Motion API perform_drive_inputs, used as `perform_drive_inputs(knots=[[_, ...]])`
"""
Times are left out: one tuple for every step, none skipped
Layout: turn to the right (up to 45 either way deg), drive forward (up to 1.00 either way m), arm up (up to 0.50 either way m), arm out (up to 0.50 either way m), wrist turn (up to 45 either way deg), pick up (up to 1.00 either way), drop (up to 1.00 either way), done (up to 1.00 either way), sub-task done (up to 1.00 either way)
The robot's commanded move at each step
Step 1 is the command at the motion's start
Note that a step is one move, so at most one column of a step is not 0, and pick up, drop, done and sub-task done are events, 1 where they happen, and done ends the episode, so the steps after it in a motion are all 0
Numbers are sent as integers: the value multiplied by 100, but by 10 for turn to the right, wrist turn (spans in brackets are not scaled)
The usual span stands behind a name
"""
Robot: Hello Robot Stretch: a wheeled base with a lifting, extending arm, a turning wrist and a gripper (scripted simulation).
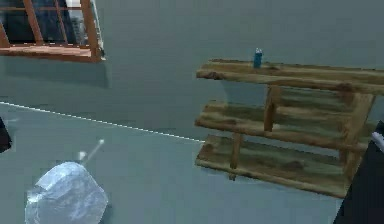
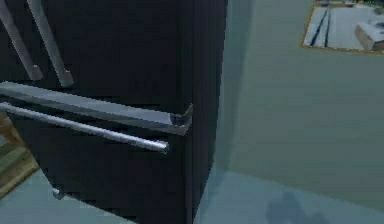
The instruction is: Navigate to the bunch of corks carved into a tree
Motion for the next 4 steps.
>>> perform_drive_inputs(knots=[[-450, 0, 0, 0, 0, 0, 0, 0, 0], [-180, 0, 0, 0, 0, 0, 0, 0, 0], [0, 60, 0, 0, 0, 0, 0, 0, 0], [-120, 0, 0, 0, 0, 0, 0, 0, 0]])
